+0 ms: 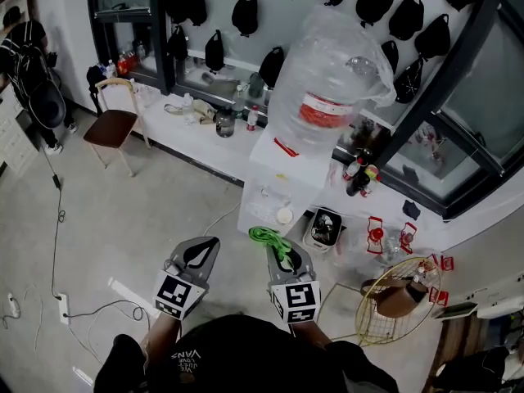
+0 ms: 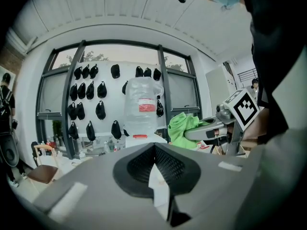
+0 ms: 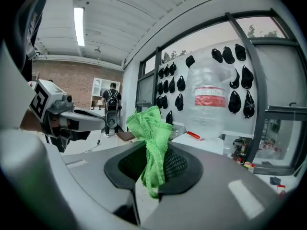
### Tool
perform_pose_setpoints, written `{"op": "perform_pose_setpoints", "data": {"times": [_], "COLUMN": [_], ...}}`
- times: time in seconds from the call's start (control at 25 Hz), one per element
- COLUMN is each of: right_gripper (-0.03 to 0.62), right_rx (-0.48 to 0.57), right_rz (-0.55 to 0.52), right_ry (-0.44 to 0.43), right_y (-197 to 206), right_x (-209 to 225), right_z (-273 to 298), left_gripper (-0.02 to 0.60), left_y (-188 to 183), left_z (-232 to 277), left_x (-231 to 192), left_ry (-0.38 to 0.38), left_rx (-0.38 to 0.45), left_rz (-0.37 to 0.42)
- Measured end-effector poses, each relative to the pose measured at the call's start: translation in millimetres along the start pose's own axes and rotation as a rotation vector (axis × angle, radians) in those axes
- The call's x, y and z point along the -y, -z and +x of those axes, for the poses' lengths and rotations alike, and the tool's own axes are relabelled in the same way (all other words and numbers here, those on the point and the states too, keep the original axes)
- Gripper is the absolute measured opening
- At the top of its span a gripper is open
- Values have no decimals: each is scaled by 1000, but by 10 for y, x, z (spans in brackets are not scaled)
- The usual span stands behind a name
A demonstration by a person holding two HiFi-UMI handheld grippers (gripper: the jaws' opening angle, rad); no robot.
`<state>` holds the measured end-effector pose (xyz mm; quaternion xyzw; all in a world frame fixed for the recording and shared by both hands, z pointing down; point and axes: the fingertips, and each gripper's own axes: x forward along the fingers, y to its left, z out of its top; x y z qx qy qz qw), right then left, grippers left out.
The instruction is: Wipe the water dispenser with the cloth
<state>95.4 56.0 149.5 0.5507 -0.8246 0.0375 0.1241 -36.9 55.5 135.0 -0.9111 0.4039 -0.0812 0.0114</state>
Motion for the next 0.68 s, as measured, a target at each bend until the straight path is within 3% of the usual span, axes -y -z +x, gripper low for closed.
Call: {"op": "perform_pose_setpoints", "data": {"times": [0.68], "right_gripper": [81], "right_rx": [-1], "right_rz": [2], "right_ry": [11], "right_y": [48], "right_x": [10], "right_z": [-86], "left_gripper": [2], "left_y": [30], "left_z": [-111], "left_x": [43], "left_ry": [-29], "left_rx": [1], "left_rz": [6]}}
